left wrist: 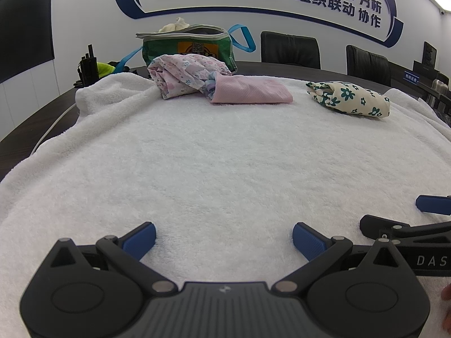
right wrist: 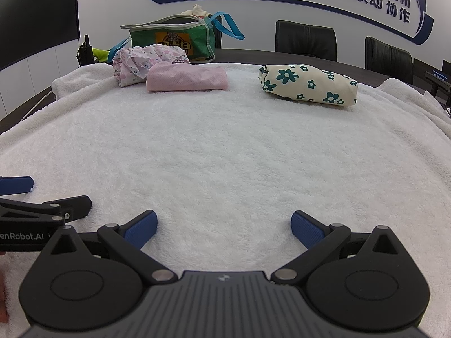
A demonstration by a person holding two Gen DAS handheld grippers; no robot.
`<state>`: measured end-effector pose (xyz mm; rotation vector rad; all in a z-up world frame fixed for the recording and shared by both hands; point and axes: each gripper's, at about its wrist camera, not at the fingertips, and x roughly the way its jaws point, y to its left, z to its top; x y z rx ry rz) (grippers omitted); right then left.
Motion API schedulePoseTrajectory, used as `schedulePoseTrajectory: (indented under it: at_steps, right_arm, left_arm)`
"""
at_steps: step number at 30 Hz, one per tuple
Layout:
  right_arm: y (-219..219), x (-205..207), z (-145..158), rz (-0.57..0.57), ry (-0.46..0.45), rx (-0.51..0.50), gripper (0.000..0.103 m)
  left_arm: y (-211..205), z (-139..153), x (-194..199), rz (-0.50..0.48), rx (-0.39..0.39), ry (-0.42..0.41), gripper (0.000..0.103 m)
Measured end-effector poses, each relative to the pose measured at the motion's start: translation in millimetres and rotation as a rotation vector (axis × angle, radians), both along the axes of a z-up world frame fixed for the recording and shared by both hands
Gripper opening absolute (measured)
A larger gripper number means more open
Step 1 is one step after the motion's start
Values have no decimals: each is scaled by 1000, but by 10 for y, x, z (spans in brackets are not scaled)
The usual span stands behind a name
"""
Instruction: Fold clothes
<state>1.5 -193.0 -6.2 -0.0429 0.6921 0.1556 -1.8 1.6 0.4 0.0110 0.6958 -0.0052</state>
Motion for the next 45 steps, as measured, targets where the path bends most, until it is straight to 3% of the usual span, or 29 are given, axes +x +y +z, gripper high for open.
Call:
schedulePoseTrajectory:
  at_steps: [20, 24, 26, 31, 35, 38, 42, 45]
  right_arm:
    - [-19, -4, -2, 0, -1, -1, 103]
    - [-27, 10, 43, -4, 11, 10, 103]
    - [-63, 19, 188, 6, 2, 63, 103]
    - [-108, 214, 909, 129, -125, 176, 103]
    - [48, 780, 1366, 202, -202, 165, 103]
    - [149, 1446, 1507, 198, -171, 198, 103]
    - [330, 2344, 1441, 177, -92, 257, 103]
    - [566, 2971, 1172, 174, -23, 225, 102]
  left_arm:
    - [15, 20, -1, 0, -15, 0, 103]
    - [120, 207, -61, 24, -23, -41, 100]
    - [275, 437, -40, 18, -54, -77, 101]
    - [653, 807, 684, 74, -102, -59, 101]
    - [955, 1102, 1263, 118, -141, -45, 101]
    - [1164, 1215, 1763, 188, -176, -26, 99]
    - [1366, 1042, 2468, 274, -241, 22, 94]
    - [1473, 830, 2848, 319, -325, 114, 79]
